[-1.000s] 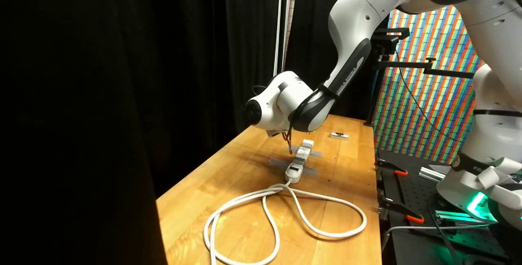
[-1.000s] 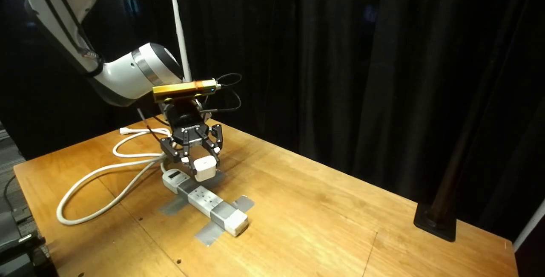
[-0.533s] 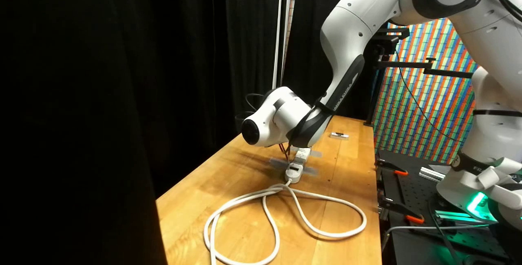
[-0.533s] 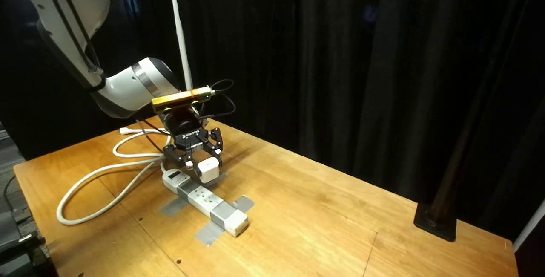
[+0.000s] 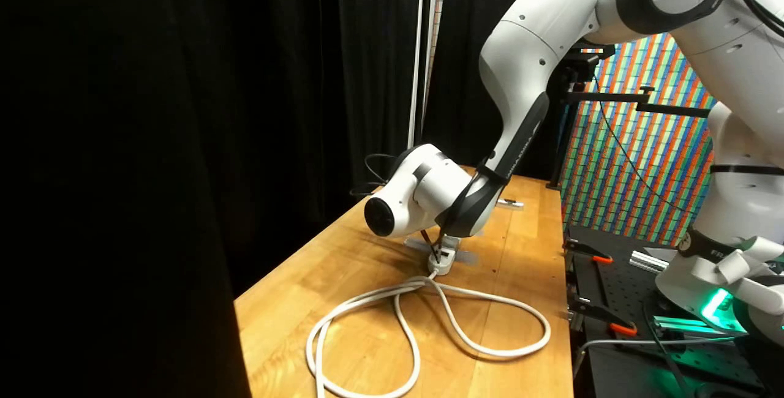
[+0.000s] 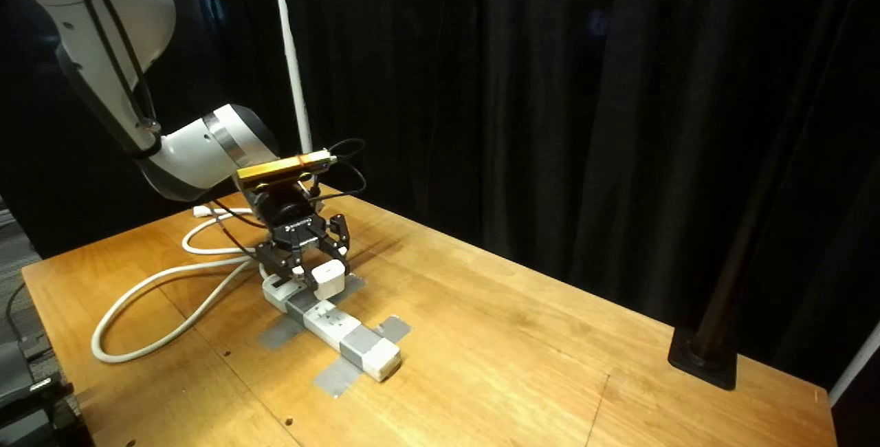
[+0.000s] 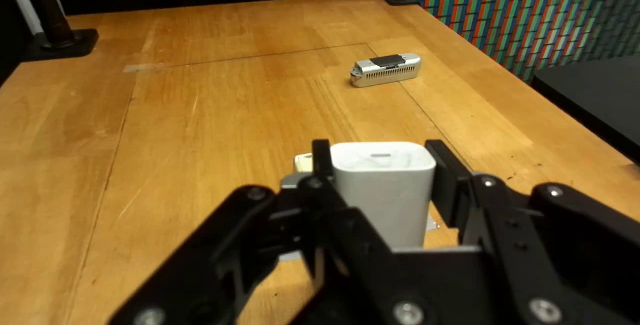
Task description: Place the white adaptor on the white extension cable
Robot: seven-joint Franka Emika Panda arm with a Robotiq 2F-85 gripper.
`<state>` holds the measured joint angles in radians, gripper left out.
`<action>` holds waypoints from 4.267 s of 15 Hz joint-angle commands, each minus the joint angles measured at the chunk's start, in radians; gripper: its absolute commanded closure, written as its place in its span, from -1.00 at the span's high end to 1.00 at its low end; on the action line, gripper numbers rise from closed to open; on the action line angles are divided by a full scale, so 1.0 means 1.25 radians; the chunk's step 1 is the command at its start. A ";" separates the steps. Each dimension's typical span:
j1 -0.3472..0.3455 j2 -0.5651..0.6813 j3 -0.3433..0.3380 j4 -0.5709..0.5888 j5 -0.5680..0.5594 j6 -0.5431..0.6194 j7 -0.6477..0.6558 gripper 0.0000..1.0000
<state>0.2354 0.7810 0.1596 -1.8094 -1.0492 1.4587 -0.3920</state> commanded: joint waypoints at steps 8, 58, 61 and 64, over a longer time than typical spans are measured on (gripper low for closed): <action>-0.003 0.046 0.005 0.012 -0.049 -0.019 -0.005 -0.55; -0.002 0.157 0.001 0.098 -0.041 -0.064 0.063 -0.55; -0.001 0.161 0.005 0.105 -0.040 -0.069 0.059 -0.55; 0.000 0.166 0.008 0.111 -0.038 -0.074 0.057 -0.55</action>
<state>0.2350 0.9340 0.1589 -1.7225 -1.0874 1.3609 -0.3342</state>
